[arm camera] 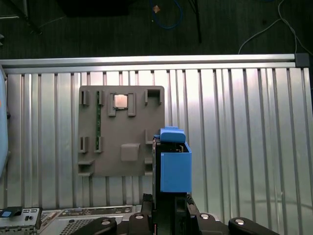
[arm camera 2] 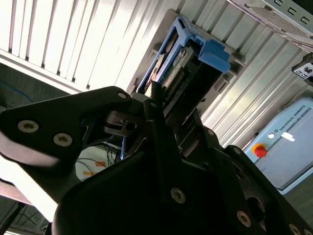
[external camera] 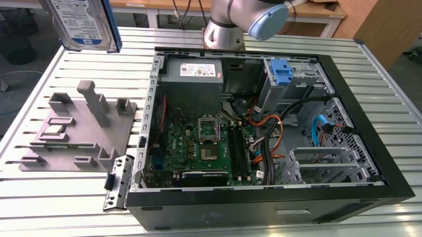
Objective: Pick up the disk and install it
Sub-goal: 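Pick up the disk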
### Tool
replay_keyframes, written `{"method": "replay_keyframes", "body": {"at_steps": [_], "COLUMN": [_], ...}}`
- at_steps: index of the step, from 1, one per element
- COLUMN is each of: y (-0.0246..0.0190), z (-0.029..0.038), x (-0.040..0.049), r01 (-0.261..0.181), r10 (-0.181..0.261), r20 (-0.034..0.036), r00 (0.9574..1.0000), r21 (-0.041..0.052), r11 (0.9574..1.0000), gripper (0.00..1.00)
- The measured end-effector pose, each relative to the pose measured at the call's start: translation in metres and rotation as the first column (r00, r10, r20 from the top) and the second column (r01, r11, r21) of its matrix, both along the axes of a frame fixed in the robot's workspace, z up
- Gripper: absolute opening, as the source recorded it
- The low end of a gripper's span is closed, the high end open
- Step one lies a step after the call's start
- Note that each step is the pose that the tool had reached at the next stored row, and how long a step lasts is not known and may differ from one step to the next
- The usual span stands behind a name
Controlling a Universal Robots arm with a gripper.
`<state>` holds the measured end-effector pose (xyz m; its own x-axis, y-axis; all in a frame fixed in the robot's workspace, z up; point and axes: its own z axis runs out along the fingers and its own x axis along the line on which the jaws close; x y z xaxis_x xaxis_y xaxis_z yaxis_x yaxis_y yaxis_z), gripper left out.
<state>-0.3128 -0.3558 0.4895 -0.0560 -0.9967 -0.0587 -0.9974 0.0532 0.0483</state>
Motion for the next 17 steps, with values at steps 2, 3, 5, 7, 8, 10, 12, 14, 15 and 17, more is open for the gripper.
{"method": "replay_keyframes", "body": {"at_steps": [2, 3, 5, 7, 8, 10, 12, 14, 15, 17], "y": [0.0000, 0.0000, 0.0000, 0.0000, 0.0000, 0.0000, 0.0000, 0.0000, 0.0000, 0.0000], "z": [0.0000, 0.0000, 0.0000, 0.0000, 0.0000, 0.0000, 0.0000, 0.0000, 0.0000, 0.0000], "x": [0.0013, 0.0019, 0.0033, 0.0048, 0.0055, 0.0070, 0.0085, 0.0099, 0.0106, 0.0118], "r01": [0.000, 0.000, 0.000, 0.000, 0.000, 0.000, 0.000, 0.000, 0.000, 0.000], "r10": [0.000, 0.000, 0.000, 0.000, 0.000, 0.000, 0.000, 0.000, 0.000, 0.000], "r20": [0.0001, 0.0001, 0.0001, 0.0001, 0.0000, 0.0001, 0.0001, 0.0001, 0.0001, 0.0000], "r00": [1.0000, 1.0000, 1.0000, 1.0000, 1.0000, 1.0000, 1.0000, 1.0000, 1.0000, 1.0000], "r21": [0.0000, 0.0000, 0.0001, 0.0001, 0.0000, 0.0001, 0.0000, 0.0001, 0.0000, 0.0000], "r11": [1.0000, 1.0000, 1.0000, 1.0000, 1.0000, 1.0000, 1.0000, 1.0000, 1.0000, 1.0000], "gripper": [0.35, 0.35, 0.35, 0.35, 0.35, 0.35, 0.35, 0.35, 0.35, 0.35]}}
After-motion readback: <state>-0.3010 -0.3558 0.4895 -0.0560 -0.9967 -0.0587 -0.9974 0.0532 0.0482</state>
